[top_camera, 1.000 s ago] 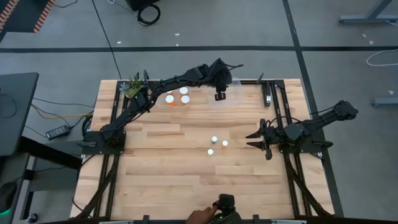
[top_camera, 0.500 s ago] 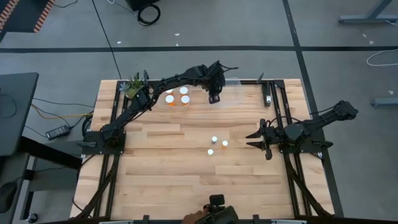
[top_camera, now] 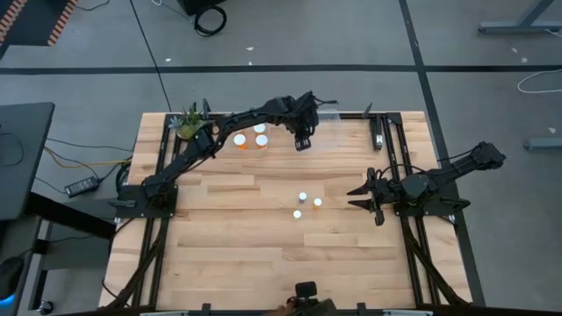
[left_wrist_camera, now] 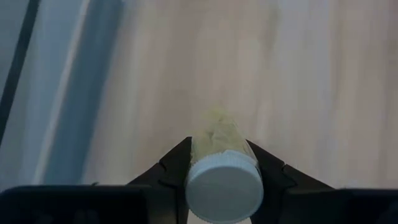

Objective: Pick and place medicine bottles into bin by pill shape (circle, oval)
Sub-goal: Put the bottom small yellow pill bottle into the right bin

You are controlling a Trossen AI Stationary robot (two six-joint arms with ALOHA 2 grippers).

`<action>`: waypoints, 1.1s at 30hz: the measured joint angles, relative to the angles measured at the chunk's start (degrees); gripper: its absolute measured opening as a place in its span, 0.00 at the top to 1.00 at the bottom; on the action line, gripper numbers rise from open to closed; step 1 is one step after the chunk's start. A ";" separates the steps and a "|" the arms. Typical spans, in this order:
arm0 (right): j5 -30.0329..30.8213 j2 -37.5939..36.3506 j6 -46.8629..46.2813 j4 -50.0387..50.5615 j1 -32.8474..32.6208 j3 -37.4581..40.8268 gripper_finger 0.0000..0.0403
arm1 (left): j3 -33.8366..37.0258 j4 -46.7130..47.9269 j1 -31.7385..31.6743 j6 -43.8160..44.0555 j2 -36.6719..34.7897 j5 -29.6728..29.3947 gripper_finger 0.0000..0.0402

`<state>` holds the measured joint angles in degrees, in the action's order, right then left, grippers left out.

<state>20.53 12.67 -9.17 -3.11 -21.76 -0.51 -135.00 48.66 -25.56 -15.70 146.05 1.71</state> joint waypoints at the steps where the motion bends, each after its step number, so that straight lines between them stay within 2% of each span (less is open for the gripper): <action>1: 0.00 0.00 0.00 0.00 0.00 0.00 0.66 | 0.00 0.26 0.58 0.23 -0.05 -0.21 0.70; 9: 0.00 0.00 0.00 0.02 0.00 0.00 0.66 | 0.00 1.20 3.27 0.16 -0.14 -6.45 0.69; 23: 0.00 0.00 0.00 0.01 0.00 0.00 0.66 | 0.00 1.41 -1.14 -7.03 -0.88 -7.12 0.70; 26: 0.00 0.00 0.00 0.00 0.00 0.00 0.66 | 0.00 3.66 -2.23 -7.12 -1.06 -5.47 0.70; 33: 0.00 0.00 0.00 0.02 0.00 0.00 0.66 | 0.00 8.80 -2.94 -7.93 -1.13 -5.55 0.71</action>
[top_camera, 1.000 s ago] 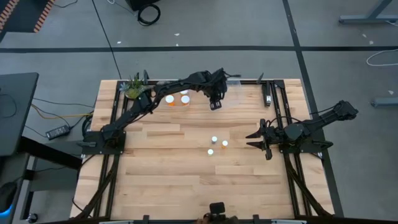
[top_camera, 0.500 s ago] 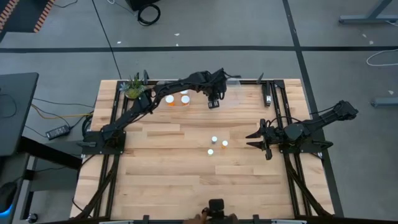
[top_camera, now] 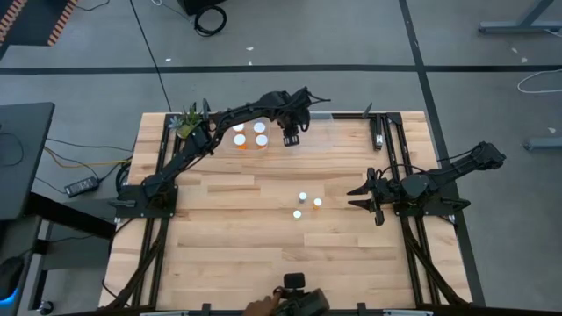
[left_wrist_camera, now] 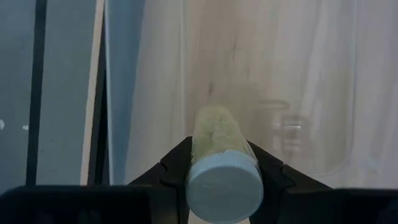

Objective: Pick and place medicine bottles into bin by pill shape (circle, oval)
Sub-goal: Put the bottom small yellow pill bottle into the right bin

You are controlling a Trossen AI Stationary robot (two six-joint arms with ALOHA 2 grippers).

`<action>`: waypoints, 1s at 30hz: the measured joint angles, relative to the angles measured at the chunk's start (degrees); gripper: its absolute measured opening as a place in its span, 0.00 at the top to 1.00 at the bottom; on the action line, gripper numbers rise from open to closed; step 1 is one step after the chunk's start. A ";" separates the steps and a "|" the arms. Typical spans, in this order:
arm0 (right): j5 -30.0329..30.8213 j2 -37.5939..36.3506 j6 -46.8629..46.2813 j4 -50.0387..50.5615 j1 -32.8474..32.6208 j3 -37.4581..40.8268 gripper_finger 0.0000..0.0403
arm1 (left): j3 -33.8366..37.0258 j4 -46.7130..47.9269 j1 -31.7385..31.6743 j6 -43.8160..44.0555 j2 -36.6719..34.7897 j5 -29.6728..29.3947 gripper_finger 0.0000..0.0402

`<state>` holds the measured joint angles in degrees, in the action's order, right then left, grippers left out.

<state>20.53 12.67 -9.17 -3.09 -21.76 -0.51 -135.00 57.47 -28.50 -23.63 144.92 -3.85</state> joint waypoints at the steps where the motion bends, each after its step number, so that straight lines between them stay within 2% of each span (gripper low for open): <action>1: 0.00 0.00 0.00 -0.02 -0.01 0.00 0.66 | 0.00 0.24 0.02 -0.05 0.00 0.01 0.71; 8: 0.00 0.00 0.00 -0.01 0.00 0.00 0.66 | 0.00 5.91 0.08 -0.43 0.00 0.08 0.70; 19: 0.00 0.00 0.00 -0.02 -0.01 0.00 0.66 | 0.00 9.88 0.16 -1.70 0.00 0.04 0.68; 30: 0.00 0.00 0.00 -0.02 0.00 0.00 0.66 | 0.00 9.84 0.16 -1.68 0.00 0.03 0.58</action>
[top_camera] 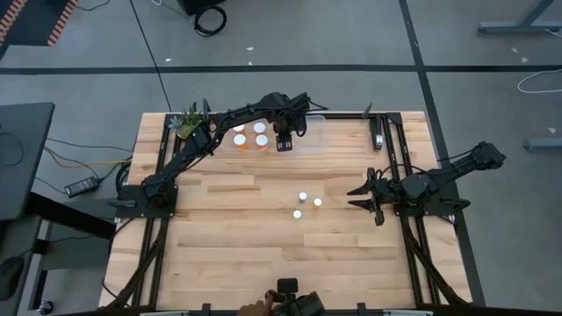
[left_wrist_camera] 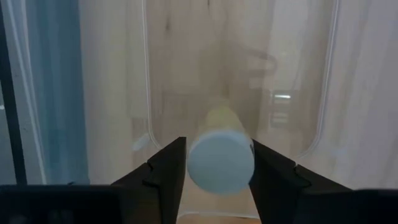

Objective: Pick and place medicine bottles into bin by pill shape (circle, oval)
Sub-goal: Put the bottom small yellow pill bottle into the right bin, then put the small blue pill bottle into the right bin

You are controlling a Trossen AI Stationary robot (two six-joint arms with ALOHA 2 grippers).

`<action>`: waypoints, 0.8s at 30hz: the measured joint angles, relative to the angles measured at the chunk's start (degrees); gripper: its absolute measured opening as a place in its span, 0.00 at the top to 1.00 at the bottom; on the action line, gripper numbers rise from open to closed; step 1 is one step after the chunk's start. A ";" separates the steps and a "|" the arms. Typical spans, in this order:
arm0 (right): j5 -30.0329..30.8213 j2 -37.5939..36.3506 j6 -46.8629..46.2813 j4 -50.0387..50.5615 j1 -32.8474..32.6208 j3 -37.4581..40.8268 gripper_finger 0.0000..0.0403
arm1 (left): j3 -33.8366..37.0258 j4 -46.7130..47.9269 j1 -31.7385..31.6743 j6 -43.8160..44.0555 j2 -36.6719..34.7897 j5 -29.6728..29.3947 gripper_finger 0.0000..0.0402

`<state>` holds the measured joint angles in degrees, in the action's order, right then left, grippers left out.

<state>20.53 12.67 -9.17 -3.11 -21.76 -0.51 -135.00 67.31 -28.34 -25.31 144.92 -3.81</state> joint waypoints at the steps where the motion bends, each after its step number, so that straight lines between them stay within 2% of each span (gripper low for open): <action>1: 0.00 0.00 0.00 0.00 0.00 0.00 0.66 | 0.00 -0.02 0.00 0.00 0.00 0.00 0.57; 15: 0.01 -0.02 0.00 0.02 -0.02 0.00 0.66 | 0.00 0.41 0.72 -0.47 -2.52 -1.53 0.51; 24: 0.00 0.00 0.00 0.02 0.00 0.00 0.66 | 0.02 -0.94 4.19 0.21 -7.68 -1.02 0.53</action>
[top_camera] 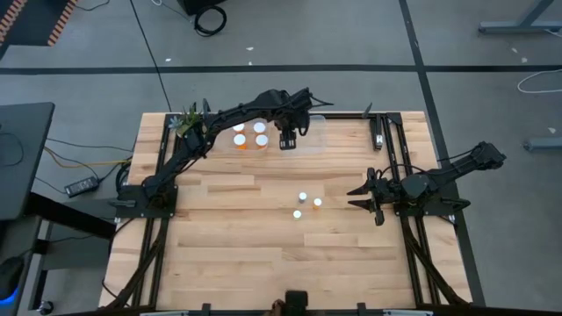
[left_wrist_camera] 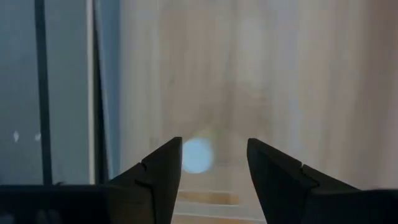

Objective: Pick and place medicine bottles into bin by pill shape (circle, oval)
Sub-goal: Put the small blue pill bottle into the right bin

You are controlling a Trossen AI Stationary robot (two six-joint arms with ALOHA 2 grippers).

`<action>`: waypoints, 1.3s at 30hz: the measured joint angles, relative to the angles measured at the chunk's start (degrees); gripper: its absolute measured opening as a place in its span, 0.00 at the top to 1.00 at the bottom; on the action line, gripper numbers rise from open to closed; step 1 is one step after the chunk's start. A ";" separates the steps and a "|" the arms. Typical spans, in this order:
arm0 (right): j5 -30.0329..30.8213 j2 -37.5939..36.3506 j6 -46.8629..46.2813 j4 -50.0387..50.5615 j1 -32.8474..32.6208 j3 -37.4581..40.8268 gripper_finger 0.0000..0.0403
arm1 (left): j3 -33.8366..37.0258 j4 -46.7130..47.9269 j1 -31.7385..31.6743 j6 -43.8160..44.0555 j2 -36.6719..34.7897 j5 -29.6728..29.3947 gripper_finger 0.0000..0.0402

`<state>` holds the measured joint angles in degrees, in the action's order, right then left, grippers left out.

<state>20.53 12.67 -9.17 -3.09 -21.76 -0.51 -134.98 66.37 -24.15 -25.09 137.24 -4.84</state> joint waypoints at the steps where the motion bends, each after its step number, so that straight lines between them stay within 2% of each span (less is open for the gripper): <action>1: 0.00 0.00 0.00 0.00 -0.02 0.00 0.66 | -0.02 -0.02 0.85 -0.01 -0.53 0.74 0.53; 5: 0.00 0.00 0.00 0.00 -0.02 0.00 0.66 | -0.02 0.34 4.57 0.61 -1.37 6.58 0.53; 9: 0.00 0.00 0.00 -0.01 -0.02 0.00 0.66 | 0.42 2.74 8.95 2.91 -1.37 8.78 0.53; 19: 0.00 0.00 0.00 -0.02 0.00 0.00 0.66 | 1.60 5.55 18.25 12.63 -1.22 8.90 0.47; 30: 0.00 0.00 0.00 0.00 -0.02 0.00 0.66 | 1.61 3.12 20.76 18.96 -0.38 5.02 0.30; 39: 0.01 0.00 0.00 -0.01 -0.01 0.00 0.66 | 7.28 -1.09 21.93 20.34 -0.52 5.22 0.28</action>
<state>20.55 12.67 -9.17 -3.11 -21.77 -0.51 -127.69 65.28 -2.22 -4.75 136.73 0.38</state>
